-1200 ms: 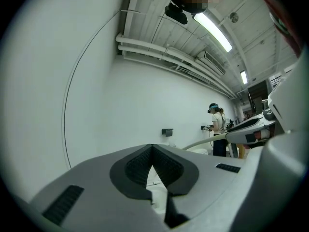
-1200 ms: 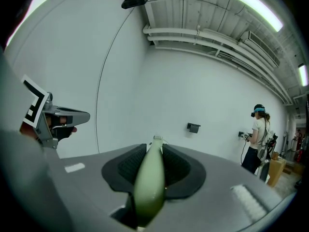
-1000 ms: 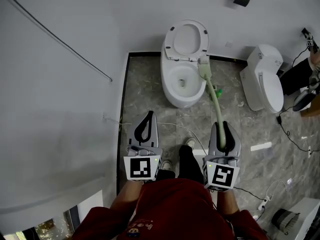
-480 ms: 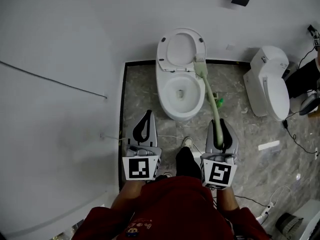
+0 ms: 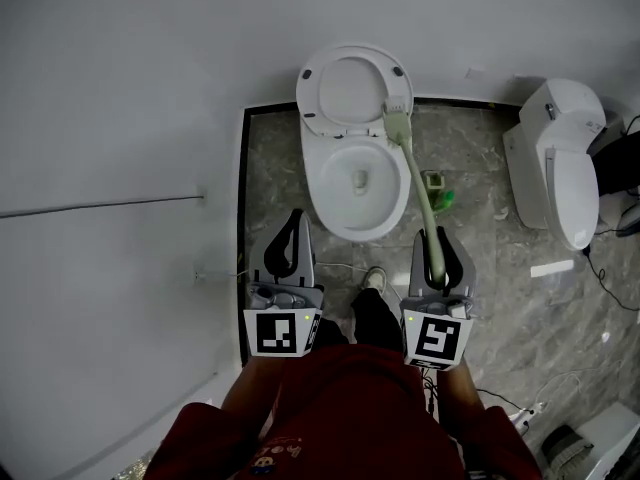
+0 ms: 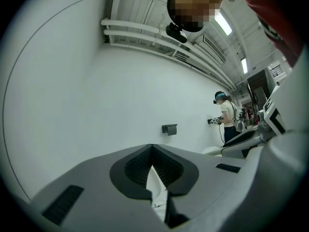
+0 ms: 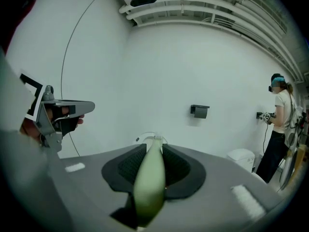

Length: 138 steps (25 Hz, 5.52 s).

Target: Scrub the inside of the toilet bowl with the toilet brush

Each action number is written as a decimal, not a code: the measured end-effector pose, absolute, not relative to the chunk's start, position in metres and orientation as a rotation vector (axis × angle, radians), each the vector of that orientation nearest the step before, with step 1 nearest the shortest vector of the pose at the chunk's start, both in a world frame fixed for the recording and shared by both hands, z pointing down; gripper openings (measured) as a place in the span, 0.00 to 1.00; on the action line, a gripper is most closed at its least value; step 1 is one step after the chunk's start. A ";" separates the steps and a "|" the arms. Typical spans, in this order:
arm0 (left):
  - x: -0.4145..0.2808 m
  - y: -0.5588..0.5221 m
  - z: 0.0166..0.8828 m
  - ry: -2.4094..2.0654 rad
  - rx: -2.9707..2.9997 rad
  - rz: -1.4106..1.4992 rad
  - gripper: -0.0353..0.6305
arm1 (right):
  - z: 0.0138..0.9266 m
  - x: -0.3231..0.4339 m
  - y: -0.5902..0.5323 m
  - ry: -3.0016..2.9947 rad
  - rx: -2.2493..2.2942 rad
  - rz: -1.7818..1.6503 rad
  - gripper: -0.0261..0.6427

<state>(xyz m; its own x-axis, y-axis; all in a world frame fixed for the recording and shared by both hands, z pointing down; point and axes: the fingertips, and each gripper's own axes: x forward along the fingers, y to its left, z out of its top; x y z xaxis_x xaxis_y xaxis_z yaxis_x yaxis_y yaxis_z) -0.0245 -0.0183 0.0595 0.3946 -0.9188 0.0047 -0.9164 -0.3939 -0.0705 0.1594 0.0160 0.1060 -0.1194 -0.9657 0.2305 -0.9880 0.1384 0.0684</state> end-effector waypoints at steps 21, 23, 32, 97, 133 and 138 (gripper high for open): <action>-0.048 -0.092 0.323 1.816 -2.763 -0.354 0.06 | 0.376 0.112 -0.023 -1.986 1.677 0.516 0.21; -0.049 -0.092 0.352 1.811 -2.787 -0.384 0.06 | 0.408 0.110 -0.026 -1.956 1.678 0.531 0.21; -0.054 -0.084 0.448 1.795 -2.873 -0.499 0.06 | 0.523 0.107 -0.014 -1.799 1.597 0.614 0.21; -0.065 -0.082 0.482 1.820 -2.913 -0.583 0.06 | 0.537 0.125 -0.057 -1.689 1.642 0.398 0.21; -0.068 -0.080 0.490 1.849 -2.907 -0.606 0.06 | 0.560 0.125 -0.087 -1.732 1.717 0.575 0.21; -0.073 -0.078 0.490 1.857 -2.906 -0.624 0.06 | 0.600 0.100 -0.118 -1.771 1.638 0.659 0.21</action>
<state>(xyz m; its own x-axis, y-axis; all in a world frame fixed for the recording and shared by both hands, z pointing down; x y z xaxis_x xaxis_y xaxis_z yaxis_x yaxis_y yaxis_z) -0.0729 -0.0785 0.4902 0.3953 -0.7869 0.4738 -0.9133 -0.3917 0.1115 0.1001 -0.1181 0.6004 -0.0288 -0.6782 0.7343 -0.9932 0.1020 0.0553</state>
